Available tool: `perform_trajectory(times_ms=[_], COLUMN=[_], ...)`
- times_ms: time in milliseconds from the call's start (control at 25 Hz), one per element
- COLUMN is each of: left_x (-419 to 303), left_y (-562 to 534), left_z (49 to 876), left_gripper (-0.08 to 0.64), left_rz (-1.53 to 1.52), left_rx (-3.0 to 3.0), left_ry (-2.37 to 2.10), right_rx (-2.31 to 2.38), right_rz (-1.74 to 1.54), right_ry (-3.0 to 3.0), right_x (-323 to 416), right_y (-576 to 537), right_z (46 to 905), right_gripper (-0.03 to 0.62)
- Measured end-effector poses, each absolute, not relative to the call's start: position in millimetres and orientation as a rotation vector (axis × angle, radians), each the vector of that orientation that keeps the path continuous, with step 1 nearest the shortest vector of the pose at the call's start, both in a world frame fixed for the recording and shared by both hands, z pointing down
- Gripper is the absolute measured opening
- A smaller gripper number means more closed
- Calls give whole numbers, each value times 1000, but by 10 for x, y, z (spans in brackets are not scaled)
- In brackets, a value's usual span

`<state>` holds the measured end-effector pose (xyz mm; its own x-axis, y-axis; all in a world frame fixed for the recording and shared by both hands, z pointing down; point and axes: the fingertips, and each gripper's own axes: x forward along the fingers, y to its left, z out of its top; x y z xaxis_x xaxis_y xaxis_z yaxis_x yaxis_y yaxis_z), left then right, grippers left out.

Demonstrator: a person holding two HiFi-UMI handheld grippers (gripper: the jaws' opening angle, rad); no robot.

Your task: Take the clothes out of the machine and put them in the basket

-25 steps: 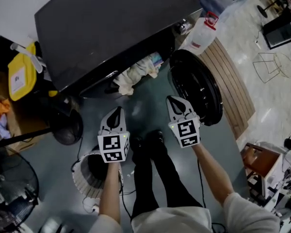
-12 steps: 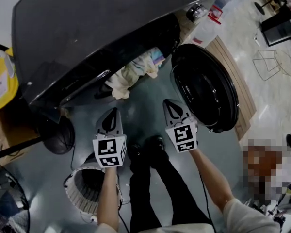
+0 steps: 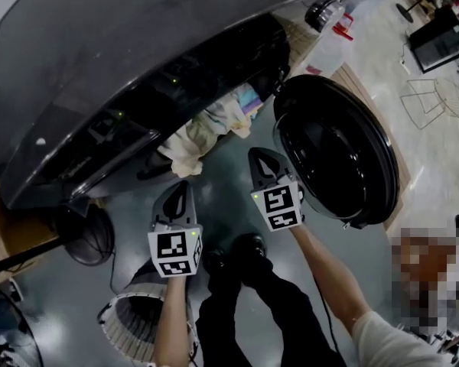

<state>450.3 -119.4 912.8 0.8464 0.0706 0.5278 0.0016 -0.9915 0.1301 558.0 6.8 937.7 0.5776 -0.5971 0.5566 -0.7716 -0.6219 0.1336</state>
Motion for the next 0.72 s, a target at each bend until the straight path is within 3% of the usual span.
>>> perform_trajectory(times_ms=[280,360,440,520,720], left_x=[4703,4746,4778,4809,4940], left_y=[-1213,-1208,-1204,-1210,-1267], left_z=[9398,9462,9511,9551,9659], left_gripper=[18,18,18,18,18], left_rz=[801,796,792,787,767], left_rx=[2918,2924,2932,2940,2945], left_ry=[76,87,94,100,118], right_rx=[2465,2481,2480,2468,2429], right_rz=[645,620,591,569,566], right_ry=[-1177,-1199,-1207,-1193,-1130], right_x=[6009,6143,6269,6398,6700], right_y=[-294,-397,-498,-586,-736], right_z=[9733,9773,9817,9887,10183], right_gripper=[38,197,299,369,449])
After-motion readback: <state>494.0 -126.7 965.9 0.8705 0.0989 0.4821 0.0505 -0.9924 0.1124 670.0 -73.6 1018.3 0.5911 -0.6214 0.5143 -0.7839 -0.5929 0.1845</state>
